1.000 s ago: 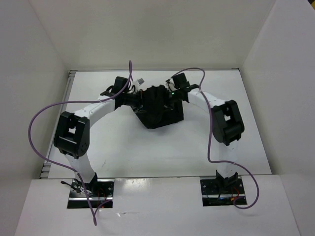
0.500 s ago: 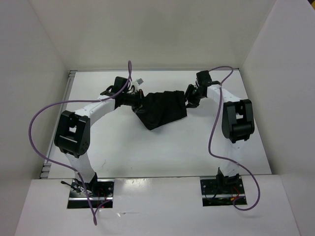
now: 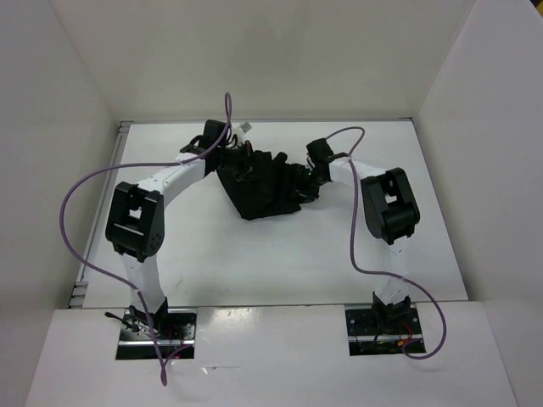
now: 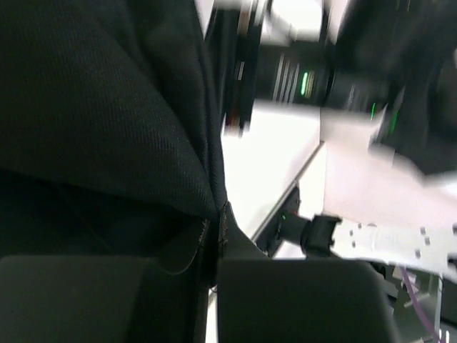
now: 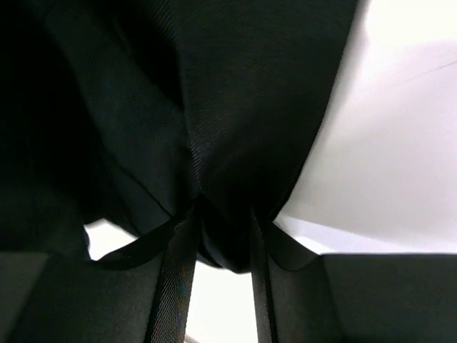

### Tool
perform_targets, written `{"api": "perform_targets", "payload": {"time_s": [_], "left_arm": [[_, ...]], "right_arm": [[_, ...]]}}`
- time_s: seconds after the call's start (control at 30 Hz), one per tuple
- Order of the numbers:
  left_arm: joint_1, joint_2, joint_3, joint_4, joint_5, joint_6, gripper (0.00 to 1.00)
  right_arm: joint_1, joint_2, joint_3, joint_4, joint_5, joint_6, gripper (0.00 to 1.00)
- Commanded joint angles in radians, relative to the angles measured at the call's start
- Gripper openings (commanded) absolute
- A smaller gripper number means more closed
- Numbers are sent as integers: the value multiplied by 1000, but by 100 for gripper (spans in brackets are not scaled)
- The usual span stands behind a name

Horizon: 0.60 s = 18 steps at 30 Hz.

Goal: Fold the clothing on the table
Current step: Fold the skirt

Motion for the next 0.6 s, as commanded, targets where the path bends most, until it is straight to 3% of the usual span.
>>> {"api": "perform_targets", "payload": {"time_s": [0.0, 0.2, 0.33, 0.4, 0.57], "left_arm": [[-19, 51, 95, -18, -35, -25, 0], [-60, 131, 157, -58, -50, -25, 0], [-95, 169, 157, -154, -61, 33, 2], [-106, 180, 148, -213, -70, 74, 16], [-115, 142, 82, -176, 57, 56, 64]], "right_arm": [[74, -20, -104, 6, -13, 33, 38], [105, -74, -152, 24, 11, 73, 37], [96, -115, -152, -31, 70, 62, 41], [84, -156, -141, -51, 99, 52, 48], [39, -316, -155, -152, 172, 42, 51]]}}
